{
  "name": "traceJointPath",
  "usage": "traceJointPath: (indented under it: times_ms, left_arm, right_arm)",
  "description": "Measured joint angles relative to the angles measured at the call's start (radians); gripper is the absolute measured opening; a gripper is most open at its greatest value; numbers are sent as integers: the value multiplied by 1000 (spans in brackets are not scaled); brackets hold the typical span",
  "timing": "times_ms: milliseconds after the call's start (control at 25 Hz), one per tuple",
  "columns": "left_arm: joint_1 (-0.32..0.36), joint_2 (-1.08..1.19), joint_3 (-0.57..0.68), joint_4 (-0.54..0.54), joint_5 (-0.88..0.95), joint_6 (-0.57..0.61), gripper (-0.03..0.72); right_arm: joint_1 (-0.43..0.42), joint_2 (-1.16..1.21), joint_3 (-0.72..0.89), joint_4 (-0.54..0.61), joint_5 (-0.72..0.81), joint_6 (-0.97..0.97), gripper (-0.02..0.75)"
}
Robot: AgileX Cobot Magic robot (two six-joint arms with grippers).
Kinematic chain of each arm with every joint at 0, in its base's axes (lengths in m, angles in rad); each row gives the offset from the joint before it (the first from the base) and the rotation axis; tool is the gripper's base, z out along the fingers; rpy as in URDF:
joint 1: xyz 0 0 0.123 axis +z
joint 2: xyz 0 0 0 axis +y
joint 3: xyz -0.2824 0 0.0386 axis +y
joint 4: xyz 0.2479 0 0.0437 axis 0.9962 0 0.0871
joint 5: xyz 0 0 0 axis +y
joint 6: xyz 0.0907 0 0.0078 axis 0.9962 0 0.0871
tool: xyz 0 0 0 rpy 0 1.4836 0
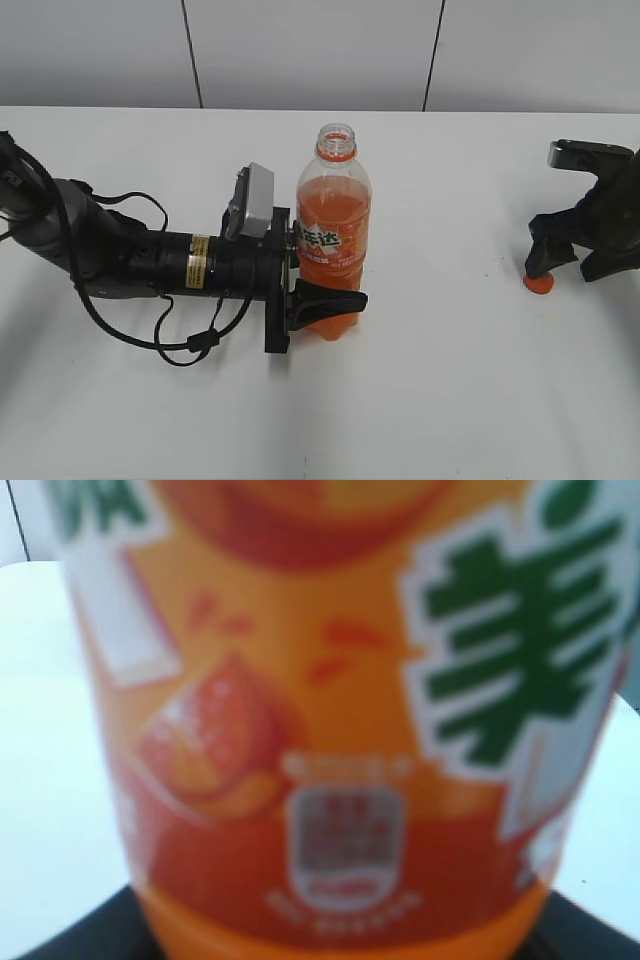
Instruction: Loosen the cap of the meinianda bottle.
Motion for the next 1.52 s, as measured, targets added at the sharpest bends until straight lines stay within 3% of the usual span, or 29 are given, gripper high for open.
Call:
traceJointPath:
  times_ms: [200,480,960,1520]
  left_arm:
    - [0,3,2,-9,10,-38,449]
    - [0,-5,3,-9,21,-135,592]
    - [0,-144,4,22,25,-285,596]
    - [0,-312,4,57,24,-383,594]
  right_arm:
    - [0,0,0,-1,0,0,592]
    - [0,0,0,-1,0,0,592]
    - [0,0,0,-1,0,0,591]
    - [0,0,0,-1,0,1,591]
